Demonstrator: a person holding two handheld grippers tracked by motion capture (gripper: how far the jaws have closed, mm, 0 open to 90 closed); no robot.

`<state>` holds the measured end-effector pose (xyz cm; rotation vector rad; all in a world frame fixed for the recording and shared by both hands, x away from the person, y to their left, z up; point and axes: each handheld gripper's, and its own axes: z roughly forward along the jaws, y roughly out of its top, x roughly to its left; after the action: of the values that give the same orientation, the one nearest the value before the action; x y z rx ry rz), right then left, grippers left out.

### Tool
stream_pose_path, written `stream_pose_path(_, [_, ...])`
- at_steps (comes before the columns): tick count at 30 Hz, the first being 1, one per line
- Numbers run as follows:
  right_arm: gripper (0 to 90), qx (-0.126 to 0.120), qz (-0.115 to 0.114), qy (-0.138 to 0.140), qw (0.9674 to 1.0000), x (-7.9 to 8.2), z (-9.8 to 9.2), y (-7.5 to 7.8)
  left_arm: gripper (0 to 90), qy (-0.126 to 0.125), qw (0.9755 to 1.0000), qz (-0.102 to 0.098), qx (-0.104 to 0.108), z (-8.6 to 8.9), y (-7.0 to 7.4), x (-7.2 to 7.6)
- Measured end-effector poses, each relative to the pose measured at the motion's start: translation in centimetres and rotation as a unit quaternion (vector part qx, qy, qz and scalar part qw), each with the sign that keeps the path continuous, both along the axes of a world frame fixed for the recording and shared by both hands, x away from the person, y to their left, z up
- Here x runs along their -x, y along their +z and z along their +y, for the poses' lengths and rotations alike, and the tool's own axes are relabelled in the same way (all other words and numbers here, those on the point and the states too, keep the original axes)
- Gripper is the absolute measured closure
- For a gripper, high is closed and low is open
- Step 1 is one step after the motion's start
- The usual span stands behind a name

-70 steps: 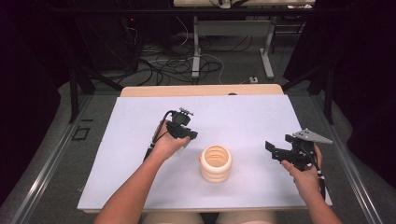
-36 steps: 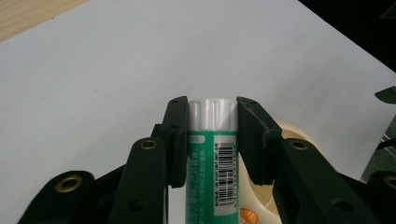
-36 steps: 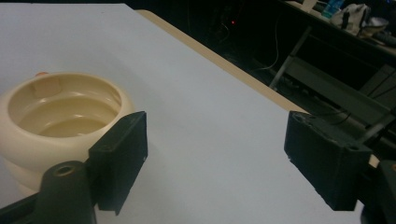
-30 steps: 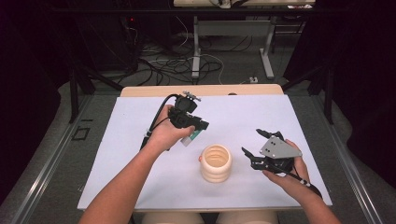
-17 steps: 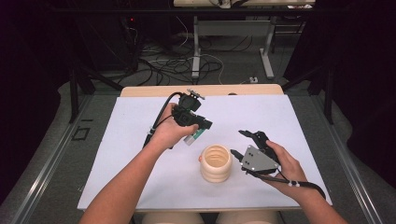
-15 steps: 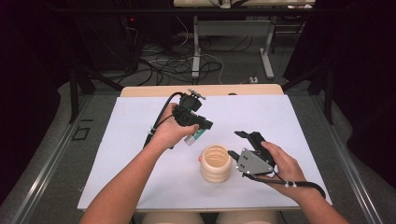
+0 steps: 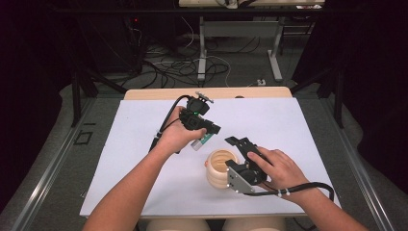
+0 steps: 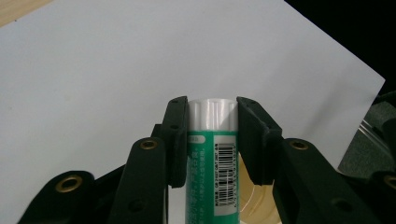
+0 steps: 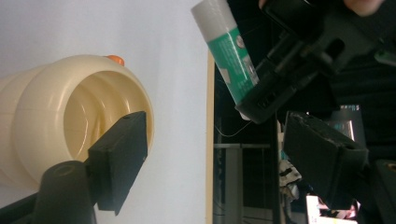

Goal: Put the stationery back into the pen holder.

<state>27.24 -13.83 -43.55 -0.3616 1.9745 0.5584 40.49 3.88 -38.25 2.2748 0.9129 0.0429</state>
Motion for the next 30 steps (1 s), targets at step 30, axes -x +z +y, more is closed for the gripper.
stream_pose_path(30, [46.1,0.110,-0.095,0.042,0.9885,-0.5,2.6,-1.7,66.1,-0.024,0.9995,0.020,0.001,-3.2,0.2,0.3])
